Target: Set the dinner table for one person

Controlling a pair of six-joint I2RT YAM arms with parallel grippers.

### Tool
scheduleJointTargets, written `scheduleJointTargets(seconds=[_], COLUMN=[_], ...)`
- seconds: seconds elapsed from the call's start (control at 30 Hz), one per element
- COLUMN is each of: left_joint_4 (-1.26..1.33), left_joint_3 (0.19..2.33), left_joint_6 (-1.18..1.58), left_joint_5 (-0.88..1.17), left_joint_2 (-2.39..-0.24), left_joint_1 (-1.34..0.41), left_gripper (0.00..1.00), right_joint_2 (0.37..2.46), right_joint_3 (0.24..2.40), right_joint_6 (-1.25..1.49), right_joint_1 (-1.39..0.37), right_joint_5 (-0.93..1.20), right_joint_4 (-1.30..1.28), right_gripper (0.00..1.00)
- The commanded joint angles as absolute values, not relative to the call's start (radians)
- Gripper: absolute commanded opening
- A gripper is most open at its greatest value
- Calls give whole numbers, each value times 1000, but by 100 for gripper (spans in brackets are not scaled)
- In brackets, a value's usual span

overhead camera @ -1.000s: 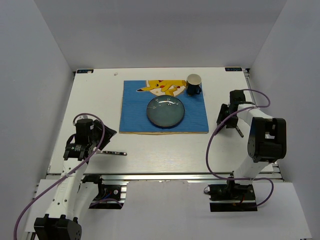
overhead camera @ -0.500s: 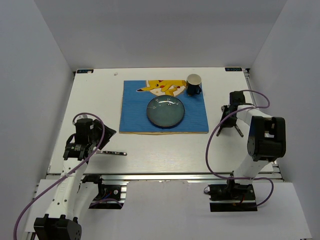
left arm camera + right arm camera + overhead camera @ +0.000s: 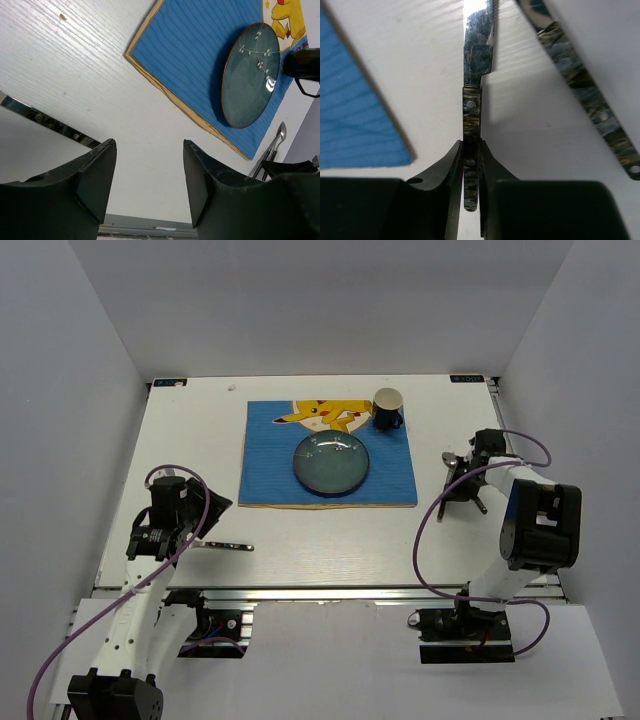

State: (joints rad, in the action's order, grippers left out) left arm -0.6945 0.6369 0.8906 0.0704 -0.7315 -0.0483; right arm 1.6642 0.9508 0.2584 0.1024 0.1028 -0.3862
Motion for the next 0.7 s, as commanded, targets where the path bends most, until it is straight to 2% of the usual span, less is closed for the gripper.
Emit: scheduleJointTargets(seconds=[0.0,0.27,0.67], left_joint_4=[-664,-660,-681], left_joint_3=[655,658,669], left_joint_6=[877,874,874], left_joint_5=[77,83,77], left_joint_2=[-729,-726,-706], left_joint_1=[-49,-49,-49], left_gripper=[65,65,65], right_joint_2=[1597,1577,1511], right_joint_3=[951,983,920], right_joint_6=[265,279,310], right_joint_1=[120,121,121], right_joint_5=[299,437,488], right_joint_4=[-440,-454,-489], right_gripper=[6,0,0])
